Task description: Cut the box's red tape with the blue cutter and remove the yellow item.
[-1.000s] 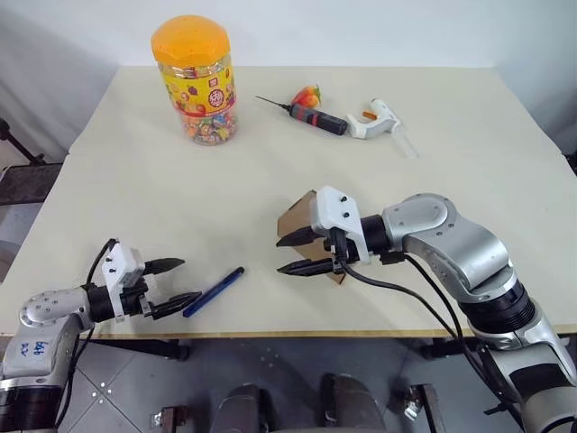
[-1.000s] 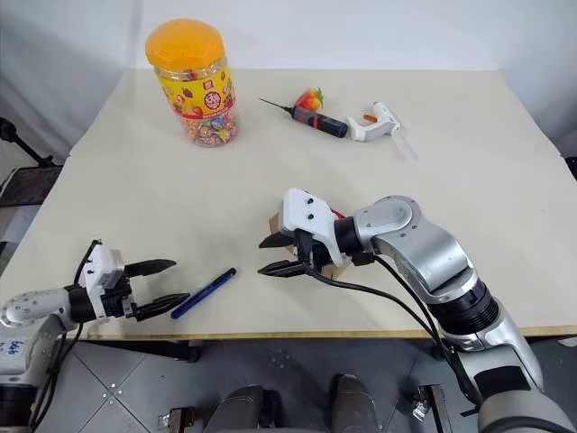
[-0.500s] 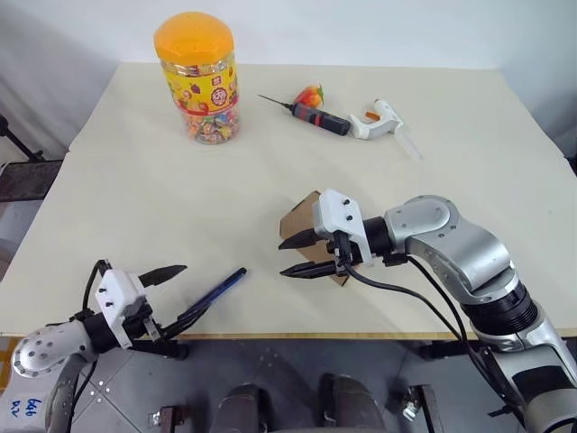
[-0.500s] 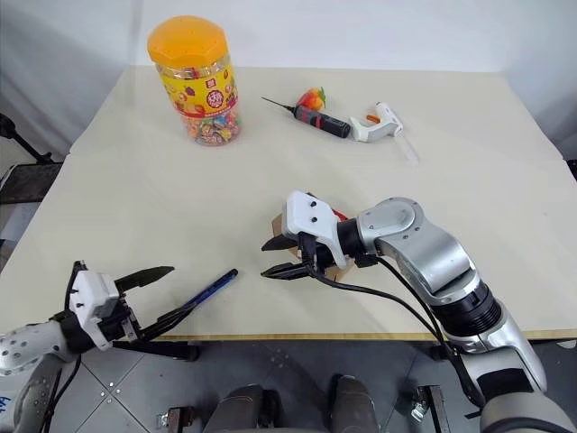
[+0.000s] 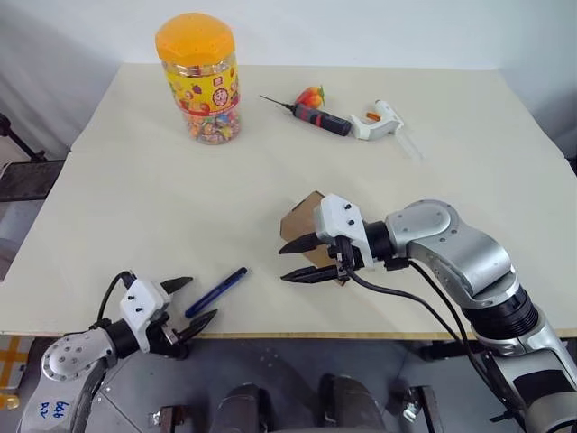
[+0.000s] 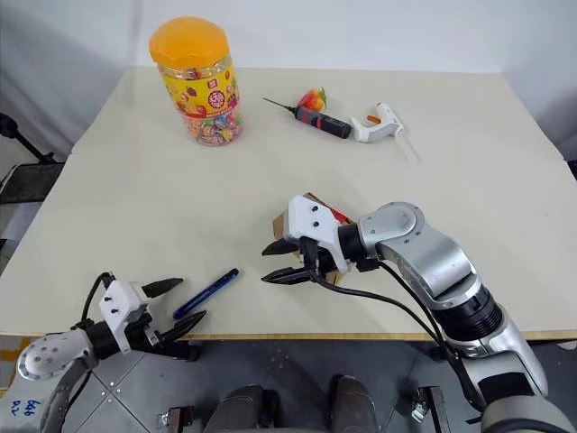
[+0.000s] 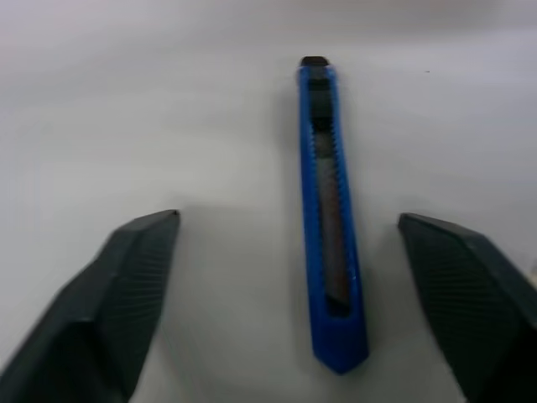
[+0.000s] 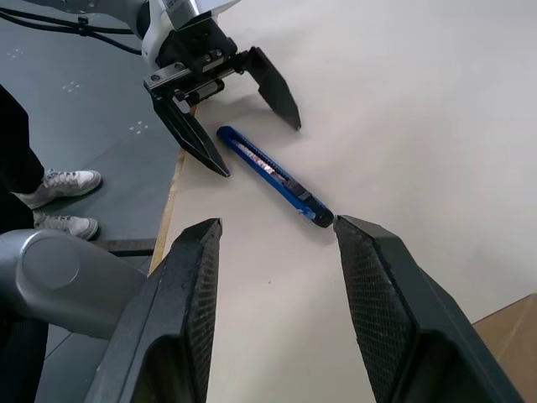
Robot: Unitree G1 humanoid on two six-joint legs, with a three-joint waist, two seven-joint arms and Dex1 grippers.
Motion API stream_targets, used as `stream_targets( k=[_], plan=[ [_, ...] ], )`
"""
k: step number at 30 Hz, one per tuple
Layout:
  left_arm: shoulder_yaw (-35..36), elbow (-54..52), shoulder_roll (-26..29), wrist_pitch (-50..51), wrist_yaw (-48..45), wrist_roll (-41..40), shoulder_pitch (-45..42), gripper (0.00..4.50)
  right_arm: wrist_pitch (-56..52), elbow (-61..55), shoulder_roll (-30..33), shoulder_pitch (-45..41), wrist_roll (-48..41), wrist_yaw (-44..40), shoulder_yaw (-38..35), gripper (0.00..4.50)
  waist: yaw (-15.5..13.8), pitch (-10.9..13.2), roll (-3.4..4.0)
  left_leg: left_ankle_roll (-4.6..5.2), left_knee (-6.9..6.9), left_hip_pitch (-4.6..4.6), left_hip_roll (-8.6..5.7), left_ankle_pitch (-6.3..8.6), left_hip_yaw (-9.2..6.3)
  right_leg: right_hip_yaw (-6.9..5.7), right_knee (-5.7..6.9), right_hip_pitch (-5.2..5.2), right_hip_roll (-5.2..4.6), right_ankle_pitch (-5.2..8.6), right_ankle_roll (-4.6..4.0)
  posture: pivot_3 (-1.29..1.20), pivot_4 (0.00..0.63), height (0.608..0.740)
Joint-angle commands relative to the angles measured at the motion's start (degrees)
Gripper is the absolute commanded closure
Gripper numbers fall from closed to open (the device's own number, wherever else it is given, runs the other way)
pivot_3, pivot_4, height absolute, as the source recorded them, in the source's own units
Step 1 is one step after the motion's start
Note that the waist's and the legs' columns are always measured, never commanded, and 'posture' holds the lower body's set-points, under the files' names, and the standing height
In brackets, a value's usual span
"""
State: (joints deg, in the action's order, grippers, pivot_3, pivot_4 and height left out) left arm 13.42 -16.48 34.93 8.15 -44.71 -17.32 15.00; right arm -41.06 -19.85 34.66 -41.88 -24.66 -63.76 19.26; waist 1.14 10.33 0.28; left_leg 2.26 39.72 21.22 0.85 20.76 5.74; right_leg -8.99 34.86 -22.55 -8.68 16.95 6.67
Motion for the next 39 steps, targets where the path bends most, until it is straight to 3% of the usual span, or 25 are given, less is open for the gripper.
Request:
stream_targets(
  k=[1, 3, 5, 6, 11, 16, 19, 28, 31, 36, 39],
  plan=[
    [-1.5, 1.7, 1.4, 1.2, -1.4, 0.7, 1.0, 1.21, 0.6, -2.3, 0.5, 0.3, -0.9, 0.5, -2.5, 2.31, 0.0, 0.0, 0.0, 0.0, 0.0, 0.0, 0.0, 0.0, -0.01, 0.0, 0.0, 0.0, 0.0, 0.0, 0.0, 0.0, 0.15, 0.74],
    [-1.9, 1.9, 2.0, 1.5, -1.4, 1.3, 1.0, 1.74, 0.6, -2.5, 0.6, 0.4, -1.0, 0.7, -2.5, 2.31, 0.0, 0.0, 0.0, 0.0, -0.01, 0.0, 0.0, 0.0, -0.03, 0.0, 0.01, 0.0, 0.0, 0.0, 0.0, 0.0, 0.15, 0.74],
    [-2.0, 2.2, 2.4, 2.1, -1.3, 1.1, 0.9, 1.74, 0.5, -2.7, 0.6, 0.5, -1.0, 0.9, -2.6, 2.31, 0.1, 0.0, 0.0, 0.0, -0.01, -0.01, 0.0, 0.0, -0.02, -0.01, 0.01, 0.0, 0.01, 0.0, 0.0, 0.0, 0.15, 0.74],
    [-2.0, 2.3, 2.5, 2.0, -1.4, 1.0, 0.9, 2.23, 0.5, -2.8, 0.6, 0.6, -1.0, 0.9, -2.6, 2.31, 0.1, 0.0, 0.0, 0.0, -0.01, -0.01, 0.0, 0.0, -0.02, -0.01, 0.01, 0.0, 0.01, 0.0, 0.0, 0.0, 0.15, 0.74],
    [-2.2, 3.0, 3.0, 1.4, -1.5, 1.6, 0.6, 3.58, 0.6, -2.8, 0.5, 0.7, -0.8, 1.1, -2.7, 2.31, 0.2, 0.0, 0.01, 0.0, -0.01, -0.02, 0.01, 0.0, -0.02, -0.01, 0.01, 0.01, 0.01, 0.0, 0.0, 0.0, 0.15, 0.74],
    [-2.7, 4.2, 3.7, 0.9, -2.9, 1.5, 0.1, 3.58, 0.7, -2.5, 0.3, 0.4, -0.7, 1.2, -2.7, 2.31, 0.3, 0.0, 0.01, 0.0, -0.01, -0.03, 0.01, 0.0, -0.02, 0.0, 0.02, 0.01, 0.01, 0.0, 0.0, 0.0, 0.15, 0.74],
    [-2.9, 4.5, 4.0, 1.1, -3.4, 1.4, -0.2, 4.05, 0.8, -2.3, 0.3, 0.3, -0.6, 1.2, -2.7, 2.31, 0.3, 0.0, 0.01, -0.01, -0.01, -0.04, 0.01, 0.0, -0.02, 0.0, 0.03, 0.01, 0.01, 0.0, 0.0, 0.0, 0.15, 0.74],
    [-3.3, 7.9, 5.0, -3.0, -6.7, 1.2, -2.4, 4.05, 1.0, -1.8, -0.9, -0.4, 0.3, 1.5, -1.0, 2.31, 0.2, 0.0, 0.02, -0.01, 0.0, -0.05, 0.01, 0.0, -0.02, -0.01, 0.04, 0.03, 0.01, 0.0, 0.0, 0.0, 0.15, 0.74],
    [-3.4, 9.9, 6.5, -5.0, -10.2, 0.5, -3.7, 4.05, 1.1, -0.9, -2.4, -1.3, 1.6, 2.1, 0.7, 2.89, 0.4, 0.0, 0.04, -0.01, -0.01, -0.06, 0.01, -0.01, -0.01, -0.02, 0.05, 0.02, 0.01, 0.0, 0.0, 0.0, 0.15, 0.74],
    [-3.8, 13.6, 8.2, -9.4, -16.4, -1.0, -7.4, 4.05, 4.4, 1.1, -4.9, -2.9, 4.8, 0.9, 5.2, 4.46, 0.4, 0.0, 0.05, -0.03, -0.02, -0.05, 0.02, -0.01, 0.01, -0.04, 0.08, -0.02, 0.04, 0.0, 0.0, 0.0, 0.15, 0.74],
    [-4.5, 15.6, 8.9, -11.7, -19.9, -1.5, -9.7, 4.05, 7.6, 3.7, -6.3, -3.9, 7.9, 0.3, 8.5, 4.46, 0.5, 0.0, 0.05, -0.03, -0.02, -0.03, 0.02, -0.01, 0.03, -0.06, 0.08, -0.04, 0.07, 0.0, 0.0, 0.0, 0.15, 0.74]
  ],
)
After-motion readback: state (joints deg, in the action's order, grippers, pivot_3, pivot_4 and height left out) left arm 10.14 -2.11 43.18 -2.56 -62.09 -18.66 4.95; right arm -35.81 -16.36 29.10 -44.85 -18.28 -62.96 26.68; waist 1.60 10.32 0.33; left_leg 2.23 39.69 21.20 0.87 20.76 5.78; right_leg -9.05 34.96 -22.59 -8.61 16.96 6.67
